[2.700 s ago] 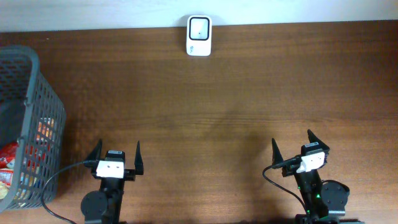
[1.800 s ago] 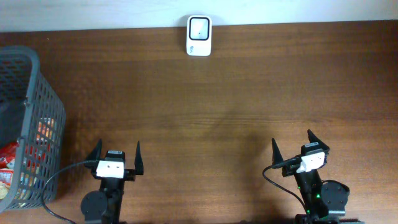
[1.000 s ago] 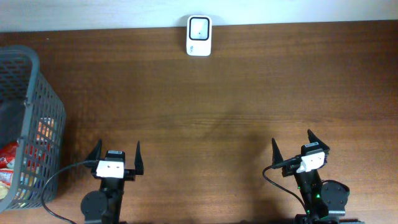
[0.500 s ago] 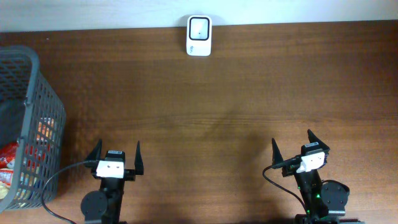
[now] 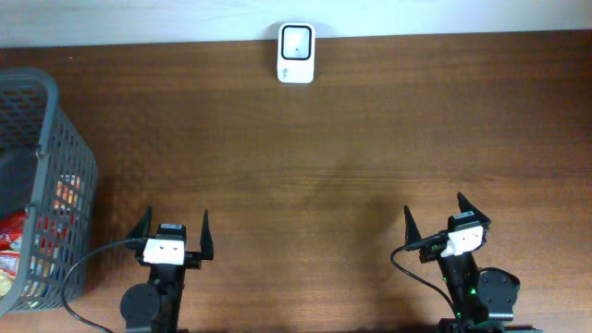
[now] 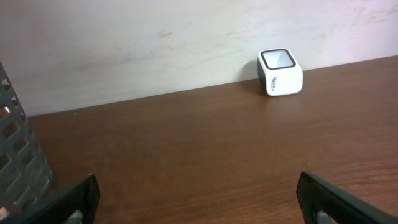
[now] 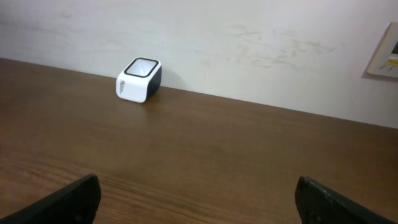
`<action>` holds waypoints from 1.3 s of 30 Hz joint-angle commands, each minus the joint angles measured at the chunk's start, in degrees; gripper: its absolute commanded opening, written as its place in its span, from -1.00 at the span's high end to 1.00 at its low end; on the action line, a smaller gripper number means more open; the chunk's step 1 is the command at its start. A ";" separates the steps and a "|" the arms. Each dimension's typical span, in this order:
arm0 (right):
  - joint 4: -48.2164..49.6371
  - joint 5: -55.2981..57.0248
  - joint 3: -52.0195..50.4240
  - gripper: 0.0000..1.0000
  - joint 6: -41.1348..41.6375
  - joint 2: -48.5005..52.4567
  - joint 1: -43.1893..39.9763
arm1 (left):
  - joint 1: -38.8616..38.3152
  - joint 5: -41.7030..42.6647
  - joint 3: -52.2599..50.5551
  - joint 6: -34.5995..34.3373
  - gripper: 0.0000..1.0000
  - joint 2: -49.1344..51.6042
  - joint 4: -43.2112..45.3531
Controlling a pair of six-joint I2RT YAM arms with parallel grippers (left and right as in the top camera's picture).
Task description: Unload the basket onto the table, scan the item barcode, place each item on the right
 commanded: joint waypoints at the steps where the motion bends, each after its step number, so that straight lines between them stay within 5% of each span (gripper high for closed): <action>1: -0.28 0.31 -0.31 -0.97 -0.35 -0.44 0.13 | -0.28 -0.39 -0.13 1.14 -0.98 -0.48 -0.28; 39: -0.28 0.33 -0.31 -0.97 -0.35 -0.44 0.13 | -0.28 -0.20 -0.11 0.26 -0.98 -0.48 1.31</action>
